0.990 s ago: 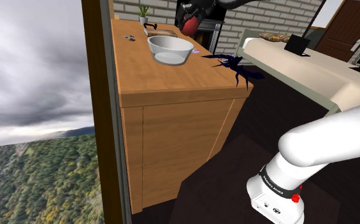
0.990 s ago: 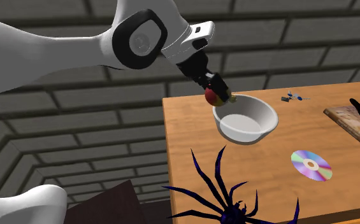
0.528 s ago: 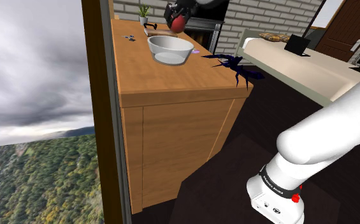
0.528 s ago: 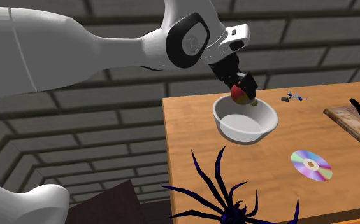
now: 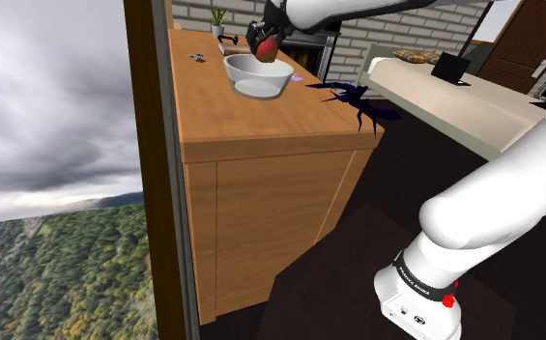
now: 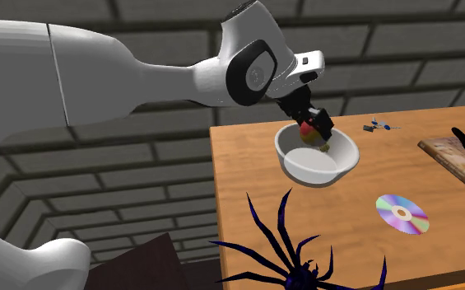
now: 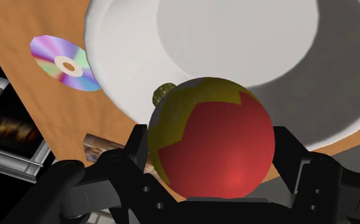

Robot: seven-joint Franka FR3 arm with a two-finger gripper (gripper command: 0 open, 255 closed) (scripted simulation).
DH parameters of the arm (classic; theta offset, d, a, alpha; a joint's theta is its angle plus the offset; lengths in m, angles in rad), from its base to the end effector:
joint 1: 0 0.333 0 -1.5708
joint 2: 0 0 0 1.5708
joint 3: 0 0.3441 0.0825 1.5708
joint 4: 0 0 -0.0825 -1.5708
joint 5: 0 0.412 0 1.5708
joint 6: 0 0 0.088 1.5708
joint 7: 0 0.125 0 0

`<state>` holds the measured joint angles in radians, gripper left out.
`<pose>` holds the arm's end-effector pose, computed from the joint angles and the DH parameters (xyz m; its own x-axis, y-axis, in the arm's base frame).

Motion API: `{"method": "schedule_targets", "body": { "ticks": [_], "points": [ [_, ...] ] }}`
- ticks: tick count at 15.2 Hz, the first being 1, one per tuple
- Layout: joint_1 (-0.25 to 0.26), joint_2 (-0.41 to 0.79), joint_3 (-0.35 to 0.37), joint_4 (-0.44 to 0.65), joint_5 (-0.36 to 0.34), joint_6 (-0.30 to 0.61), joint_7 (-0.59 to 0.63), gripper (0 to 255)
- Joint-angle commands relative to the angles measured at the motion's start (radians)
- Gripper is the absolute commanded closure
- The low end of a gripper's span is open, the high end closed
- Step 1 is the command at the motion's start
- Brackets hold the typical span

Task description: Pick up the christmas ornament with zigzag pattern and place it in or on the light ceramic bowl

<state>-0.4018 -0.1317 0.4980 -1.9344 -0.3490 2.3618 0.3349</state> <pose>0.5988 0.0639 0.6033 0.8266 0.0325 0.5618 -0.1095 -0.9700 0.2172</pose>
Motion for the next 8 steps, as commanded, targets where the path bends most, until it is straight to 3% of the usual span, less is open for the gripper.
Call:
{"method": "schedule_targets", "body": {
  "ticks": [1,8],
  "points": [
    [-0.002,0.002,0.001,-0.025,-0.011,0.027,0.013,255],
    [-0.003,0.004,0.002,-0.039,-0.017,0.041,0.021,255]
  ]
}}
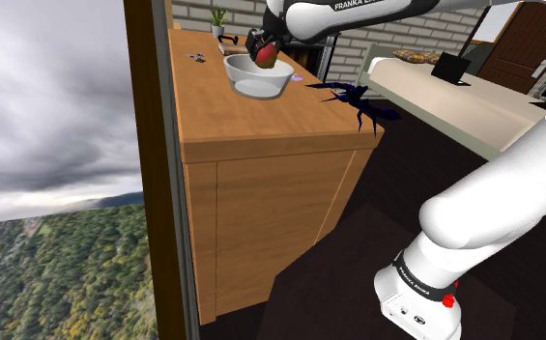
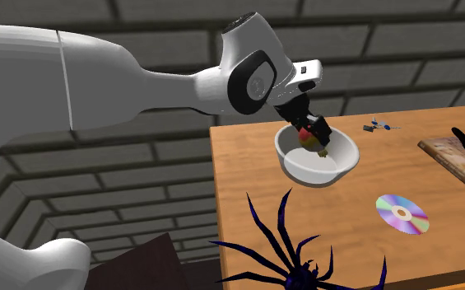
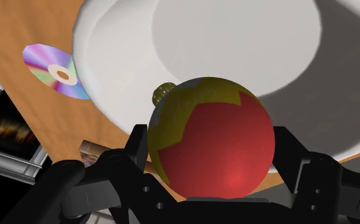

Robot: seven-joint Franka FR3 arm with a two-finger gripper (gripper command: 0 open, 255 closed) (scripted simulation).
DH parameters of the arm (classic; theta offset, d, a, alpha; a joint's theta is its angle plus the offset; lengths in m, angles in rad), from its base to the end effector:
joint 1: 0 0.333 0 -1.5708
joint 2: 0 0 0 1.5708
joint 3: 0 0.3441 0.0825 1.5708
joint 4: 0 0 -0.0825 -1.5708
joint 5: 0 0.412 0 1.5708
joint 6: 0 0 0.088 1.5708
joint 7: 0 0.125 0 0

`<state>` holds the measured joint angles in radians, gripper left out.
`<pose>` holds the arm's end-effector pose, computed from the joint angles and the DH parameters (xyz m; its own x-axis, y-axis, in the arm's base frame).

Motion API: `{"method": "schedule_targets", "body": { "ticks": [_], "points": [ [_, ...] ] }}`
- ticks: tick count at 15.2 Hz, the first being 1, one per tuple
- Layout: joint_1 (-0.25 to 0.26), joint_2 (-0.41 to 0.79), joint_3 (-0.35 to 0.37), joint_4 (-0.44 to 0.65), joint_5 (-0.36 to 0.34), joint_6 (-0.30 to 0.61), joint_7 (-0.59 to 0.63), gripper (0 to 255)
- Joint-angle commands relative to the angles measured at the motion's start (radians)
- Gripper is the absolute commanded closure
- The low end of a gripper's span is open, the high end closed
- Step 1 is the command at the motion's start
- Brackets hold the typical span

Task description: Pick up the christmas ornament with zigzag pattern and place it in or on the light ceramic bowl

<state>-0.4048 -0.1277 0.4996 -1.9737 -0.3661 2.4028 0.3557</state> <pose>0.5987 0.0634 0.5845 0.8264 0.0327 0.5621 -0.1093 -0.9700 0.2171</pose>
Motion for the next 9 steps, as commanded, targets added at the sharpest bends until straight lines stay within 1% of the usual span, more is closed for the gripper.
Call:
{"method": "schedule_targets", "body": {
  "ticks": [1,2,7,9],
  "points": [
    [0.000,0.000,0.000,0.000,0.000,0.000,0.000,255],
    [0.000,0.000,0.000,0.000,0.000,0.001,0.000,0],
    [0.000,0.000,0.000,0.000,0.000,0.000,0.000,0],
    [0.011,-0.052,-0.005,0.001,0.044,-0.044,-0.028,0]
  ]
}}
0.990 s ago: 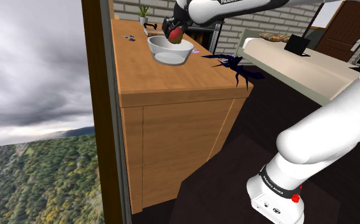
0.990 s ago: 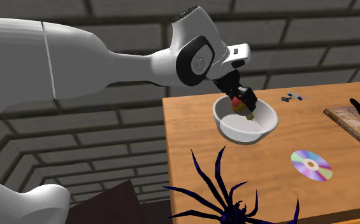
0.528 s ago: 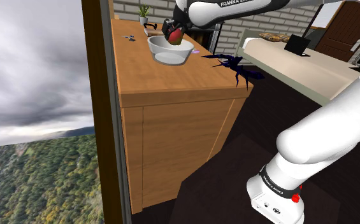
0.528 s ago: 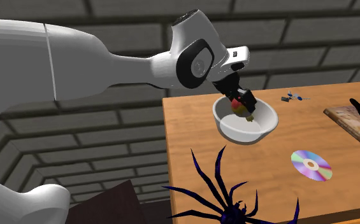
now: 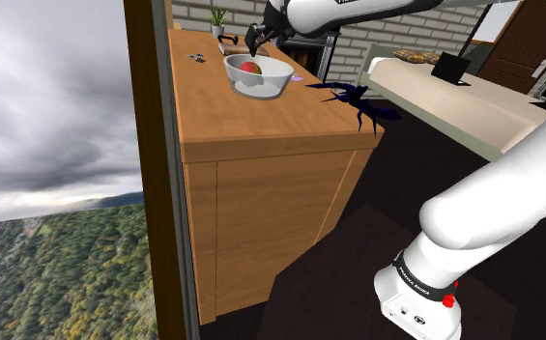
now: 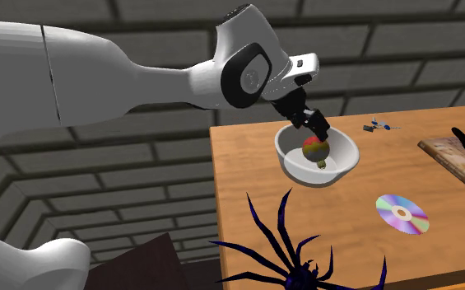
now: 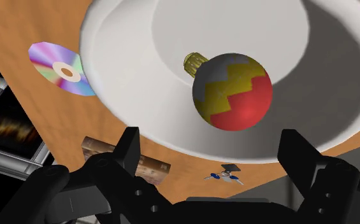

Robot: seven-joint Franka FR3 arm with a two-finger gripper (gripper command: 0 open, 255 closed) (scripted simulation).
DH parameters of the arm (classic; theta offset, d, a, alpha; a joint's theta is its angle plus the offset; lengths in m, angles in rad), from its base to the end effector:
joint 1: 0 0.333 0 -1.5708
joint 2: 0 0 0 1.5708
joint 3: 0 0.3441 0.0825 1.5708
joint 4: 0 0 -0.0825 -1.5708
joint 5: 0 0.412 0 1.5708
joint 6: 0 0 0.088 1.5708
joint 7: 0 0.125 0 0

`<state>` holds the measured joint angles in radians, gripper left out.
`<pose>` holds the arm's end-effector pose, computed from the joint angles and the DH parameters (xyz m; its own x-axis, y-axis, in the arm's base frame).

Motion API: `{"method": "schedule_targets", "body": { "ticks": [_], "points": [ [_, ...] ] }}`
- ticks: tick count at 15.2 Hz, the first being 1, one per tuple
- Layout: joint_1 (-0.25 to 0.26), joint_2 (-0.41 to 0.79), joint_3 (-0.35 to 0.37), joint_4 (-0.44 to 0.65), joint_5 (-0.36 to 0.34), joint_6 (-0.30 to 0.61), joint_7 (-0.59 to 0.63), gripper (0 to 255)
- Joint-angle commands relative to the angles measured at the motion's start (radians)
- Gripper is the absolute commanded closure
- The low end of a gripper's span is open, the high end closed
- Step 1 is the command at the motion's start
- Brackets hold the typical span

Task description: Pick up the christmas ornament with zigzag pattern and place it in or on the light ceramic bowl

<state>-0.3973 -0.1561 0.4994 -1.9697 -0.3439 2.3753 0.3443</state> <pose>0.5903 0.0694 0.5979 0.8258 0.0328 0.5630 -0.1099 -0.9698 0.2176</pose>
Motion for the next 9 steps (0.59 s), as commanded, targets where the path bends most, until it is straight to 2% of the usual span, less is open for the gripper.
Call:
{"method": "schedule_targets", "body": {
  "ticks": [1,9],
  "points": [
    [0.010,-0.049,-0.008,0.000,0.042,-0.040,-0.029,0],
    [0.016,-0.067,-0.012,0.004,0.056,-0.059,-0.038,0]
  ]
}}
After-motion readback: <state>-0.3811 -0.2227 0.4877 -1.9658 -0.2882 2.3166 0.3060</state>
